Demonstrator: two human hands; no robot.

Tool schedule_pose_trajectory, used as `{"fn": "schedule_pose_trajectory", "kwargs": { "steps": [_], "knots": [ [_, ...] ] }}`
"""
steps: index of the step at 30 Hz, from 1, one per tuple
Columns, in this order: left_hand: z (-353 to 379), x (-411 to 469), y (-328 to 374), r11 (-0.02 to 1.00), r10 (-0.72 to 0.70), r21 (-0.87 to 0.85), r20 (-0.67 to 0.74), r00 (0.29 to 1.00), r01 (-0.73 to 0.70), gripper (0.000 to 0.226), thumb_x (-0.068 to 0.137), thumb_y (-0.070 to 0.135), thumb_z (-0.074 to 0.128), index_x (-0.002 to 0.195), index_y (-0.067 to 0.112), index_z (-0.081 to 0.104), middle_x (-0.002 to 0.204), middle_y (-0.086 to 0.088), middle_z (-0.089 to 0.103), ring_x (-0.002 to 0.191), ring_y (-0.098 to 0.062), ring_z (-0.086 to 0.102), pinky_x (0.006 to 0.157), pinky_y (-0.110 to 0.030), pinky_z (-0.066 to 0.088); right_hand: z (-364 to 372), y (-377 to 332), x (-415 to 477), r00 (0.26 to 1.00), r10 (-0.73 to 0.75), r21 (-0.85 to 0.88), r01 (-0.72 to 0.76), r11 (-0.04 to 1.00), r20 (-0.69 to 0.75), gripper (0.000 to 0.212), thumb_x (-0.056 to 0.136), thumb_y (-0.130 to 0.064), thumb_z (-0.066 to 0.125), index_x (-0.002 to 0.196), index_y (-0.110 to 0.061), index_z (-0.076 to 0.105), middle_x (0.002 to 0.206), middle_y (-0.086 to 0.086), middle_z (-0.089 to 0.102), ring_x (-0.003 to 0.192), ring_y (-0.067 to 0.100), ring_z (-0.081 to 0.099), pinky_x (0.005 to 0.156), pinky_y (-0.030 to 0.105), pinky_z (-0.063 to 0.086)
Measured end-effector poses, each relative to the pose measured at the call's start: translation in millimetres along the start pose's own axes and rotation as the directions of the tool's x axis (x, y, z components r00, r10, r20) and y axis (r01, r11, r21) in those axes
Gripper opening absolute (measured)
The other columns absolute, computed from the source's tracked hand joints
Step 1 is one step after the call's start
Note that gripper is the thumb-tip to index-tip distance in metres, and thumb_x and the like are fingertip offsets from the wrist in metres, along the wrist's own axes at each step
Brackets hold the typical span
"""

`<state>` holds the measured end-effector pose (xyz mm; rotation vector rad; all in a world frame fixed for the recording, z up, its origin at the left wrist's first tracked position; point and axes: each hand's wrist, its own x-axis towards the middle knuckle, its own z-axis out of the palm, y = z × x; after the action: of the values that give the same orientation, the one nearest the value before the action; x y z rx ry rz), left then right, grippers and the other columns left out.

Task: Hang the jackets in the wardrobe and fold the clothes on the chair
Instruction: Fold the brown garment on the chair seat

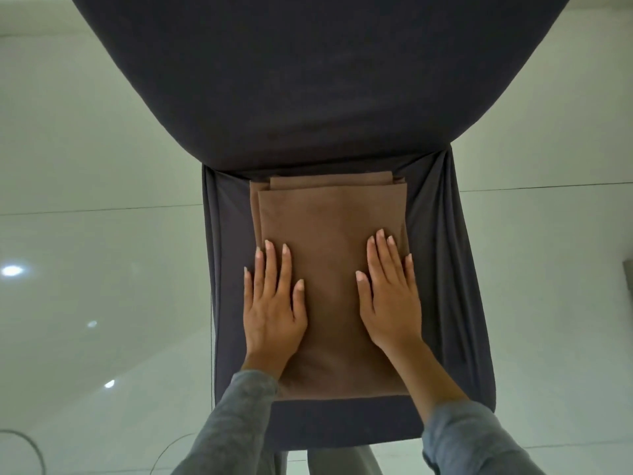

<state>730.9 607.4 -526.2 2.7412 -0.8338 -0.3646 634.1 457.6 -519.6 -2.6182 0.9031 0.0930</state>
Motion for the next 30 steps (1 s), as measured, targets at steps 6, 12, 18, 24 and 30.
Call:
{"fn": "schedule_pose_trajectory", "kwargs": {
  "steps": [6, 12, 18, 24, 30],
  "knots": [
    [-7, -20, -28, 0.993, -0.101, 0.057, 0.023, 0.995, 0.099, 0.058, 0.098, 0.04, 0.016, 0.149, 0.013, 0.013, 0.157, -0.004, 0.012, 0.146, -0.017, 0.008, 0.119, -0.039, 0.005, -7, 29, -40, 0.992, 0.117, -0.024, -0.116, 0.993, 0.038, 0.058, 0.098, -0.042, 0.012, 0.148, -0.013, 0.007, 0.156, -0.002, 0.006, 0.145, 0.013, 0.004, 0.117, 0.026, -0.01],
    [-15, -57, -18, 0.978, -0.207, 0.009, 0.076, 0.975, 0.207, 0.066, 0.094, 0.055, 0.0, 0.148, 0.016, 0.005, 0.157, -0.002, 0.002, 0.146, -0.018, -0.001, 0.117, -0.044, 0.007, -22, 15, -73, 0.968, 0.24, 0.425, -0.249, 0.87, 0.075, 0.052, 0.101, -0.022, 0.035, 0.145, -0.028, 0.008, 0.153, -0.013, 0.014, 0.141, 0.0, 0.004, 0.118, 0.025, 0.0],
    [-6, -111, -10, 0.983, -0.186, 0.007, 0.099, 0.978, 0.186, 0.058, 0.101, 0.04, 0.011, 0.146, 0.006, 0.023, 0.154, -0.012, 0.024, 0.143, -0.024, 0.015, 0.116, -0.043, 0.011, -27, 3, -119, 0.871, 0.49, 0.568, -0.425, 0.705, 0.043, 0.044, 0.094, -0.007, 0.05, 0.137, -0.012, 0.044, 0.136, 0.005, 0.05, 0.125, 0.019, 0.046, 0.107, 0.035, 0.037],
    [-4, -118, -12, 0.984, -0.173, -0.026, 0.068, 0.982, 0.175, 0.056, 0.101, 0.034, 0.011, 0.144, 0.003, 0.028, 0.151, -0.015, 0.03, 0.142, -0.027, 0.02, 0.116, -0.046, 0.013, -30, -3, -133, 0.735, 0.677, 0.624, -0.545, 0.559, 0.036, 0.024, 0.089, -0.012, 0.06, 0.111, -0.005, 0.054, 0.102, 0.005, 0.052, 0.086, 0.019, 0.054, 0.081, 0.035, 0.05],
    [-17, -110, -3, 0.978, -0.152, -0.128, 0.088, 0.984, 0.163, 0.056, 0.098, 0.03, 0.014, 0.148, 0.006, 0.015, 0.157, -0.011, 0.014, 0.143, -0.018, -0.001, 0.116, -0.042, 0.002, -40, -12, -126, 0.654, 0.704, 0.601, -0.689, 0.405, 0.276, 0.024, 0.09, -0.027, 0.061, 0.099, -0.007, 0.051, 0.082, 0.006, 0.061, 0.066, 0.017, 0.061, 0.059, 0.023, 0.046]
  ]
}}
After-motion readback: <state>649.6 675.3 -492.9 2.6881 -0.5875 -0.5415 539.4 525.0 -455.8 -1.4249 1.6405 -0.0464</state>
